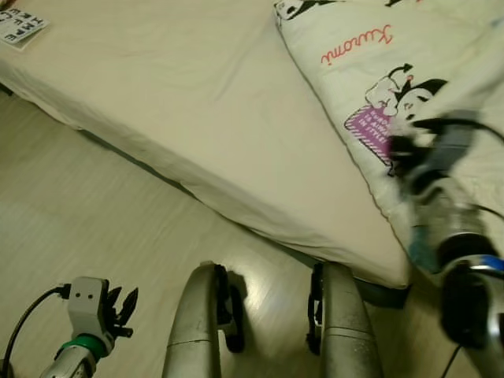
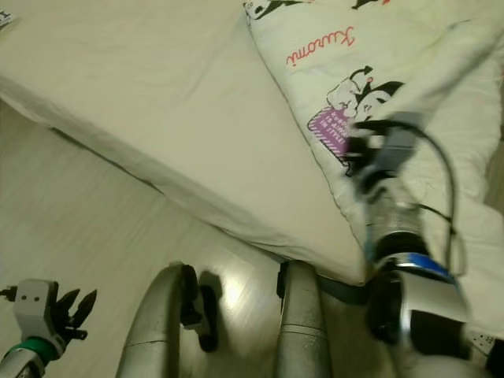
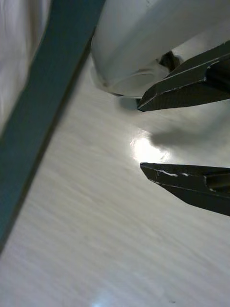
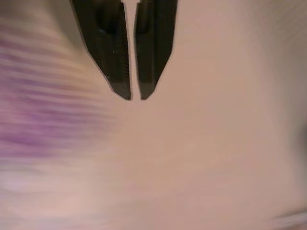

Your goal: Clean up the room

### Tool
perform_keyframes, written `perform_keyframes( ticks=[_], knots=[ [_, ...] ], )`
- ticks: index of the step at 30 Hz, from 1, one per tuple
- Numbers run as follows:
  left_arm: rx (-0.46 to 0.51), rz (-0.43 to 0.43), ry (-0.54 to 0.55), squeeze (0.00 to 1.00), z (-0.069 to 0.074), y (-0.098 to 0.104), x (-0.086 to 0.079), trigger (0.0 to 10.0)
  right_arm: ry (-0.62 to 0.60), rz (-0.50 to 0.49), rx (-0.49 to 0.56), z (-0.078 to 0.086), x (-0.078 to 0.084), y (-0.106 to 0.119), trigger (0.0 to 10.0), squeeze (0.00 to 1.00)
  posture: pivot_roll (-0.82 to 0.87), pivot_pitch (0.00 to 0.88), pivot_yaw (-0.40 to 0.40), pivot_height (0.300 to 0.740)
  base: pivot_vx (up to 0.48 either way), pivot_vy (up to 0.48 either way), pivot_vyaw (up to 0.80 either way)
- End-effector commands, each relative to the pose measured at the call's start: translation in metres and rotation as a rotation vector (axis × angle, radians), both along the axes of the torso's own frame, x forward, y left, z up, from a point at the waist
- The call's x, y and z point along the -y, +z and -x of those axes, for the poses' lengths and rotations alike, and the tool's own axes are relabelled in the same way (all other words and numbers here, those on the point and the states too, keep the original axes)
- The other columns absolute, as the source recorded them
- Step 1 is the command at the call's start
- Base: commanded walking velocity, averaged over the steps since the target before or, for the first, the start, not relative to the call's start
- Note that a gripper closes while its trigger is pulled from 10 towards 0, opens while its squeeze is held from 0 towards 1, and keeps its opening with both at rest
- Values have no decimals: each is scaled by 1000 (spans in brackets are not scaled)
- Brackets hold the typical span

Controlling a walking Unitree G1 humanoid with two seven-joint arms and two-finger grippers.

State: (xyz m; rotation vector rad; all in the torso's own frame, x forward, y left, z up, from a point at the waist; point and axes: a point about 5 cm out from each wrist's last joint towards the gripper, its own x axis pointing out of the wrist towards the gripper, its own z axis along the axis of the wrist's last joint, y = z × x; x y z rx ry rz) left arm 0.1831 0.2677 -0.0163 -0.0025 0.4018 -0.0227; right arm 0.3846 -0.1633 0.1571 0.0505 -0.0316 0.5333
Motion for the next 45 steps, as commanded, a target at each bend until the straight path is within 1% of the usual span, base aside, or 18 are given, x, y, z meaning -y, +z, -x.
perform_keyframes(
  ticks=[1,2,5,9,10,12,14,15,17,18,21,23,26,28,29,34,39,45],
  knots=[
    [-62,-3,42,0,18,-10,-7,10000,257,78,-43,14,-44,-23,0,0,6,284,159,625,0,0,0],
    [-83,-3,53,0,23,-14,-8,10000,483,132,-75,35,-85,-43,0,0,3,282,153,625,0,0,0],
    [-125,2,80,0,33,-23,-8,10000,810,189,-155,83,-133,-83,0,0,2,279,144,625,0,0,0],
    [-162,4,93,0,42,-29,-7,10000,902,248,-201,110,-147,-108,0,0,-1,279,140,625,0,0,0],
    [-199,8,100,0,51,-36,-6,10000,694,257,-212,98,-139,-112,10000,0,-4,280,138,625,0,0,0],
    [-211,10,101,0,53,-38,-5,10000,578,246,-217,88,-133,-110,10000,0,-4,280,138,625,0,0,0],
    [-233,13,102,0,57,-41,-3,10000,312,168,-192,60,-103,-94,10000,165,-13,280,138,625,0,0,0],
    [-237,14,102,0,58,-43,-2,10000,198,105,-188,48,-84,-85,10000,914,-14,280,138,625,0,0,0],
    [-240,14,102,0,59,-43,-1,10000,118,54,-183,40,-69,-77,10000,1000,-15,279,137,625,0,0,0],
    [-240,14,102,0,59,-43,-1,10000,118,54,-183,40,-69,-77,10000,1000,-15,279,137,625,0,0,0],
    [-245,17,94,0,59,-45,2,10000,-250,-63,-132,18,12,-49,10000,1000,-19,278,136,625,0,0,0],
    [-245,17,94,0,59,-45,2,10000,-250,-63,-132,18,12,-49,10000,1000,-19,278,136,625,0,0,0],
    [-242,19,89,0,58,-46,3,10000,-520,-82,-120,20,72,-39,10000,1000,-15,280,135,625,0,0,0],
    [-242,19,89,0,58,-46,3,10000,-520,-82,-120,20,72,-39,10000,1000,-15,280,135,625,0,0,0],
    [-233,21,87,0,56,-45,5,10000,-786,-44,-125,37,132,-36,10000,1000,-10,282,137,625,0,0,0],
    [-221,26,91,0,56,-45,6,10000,-1072,-3,-151,68,193,-33,10000,1000,-6,287,134,625,0,0,0],
    [-219,23,94,0,59,-45,4,10000,-1291,-67,-184,101,233,-36,10000,1000,-3,290,137,625,0,0,0],
    [-219,17,88,0,60,-44,2,10000,-1378,-158,-196,112,245,-38,10000,1000,-5,297,145,625,0,0,0]
  ],
)
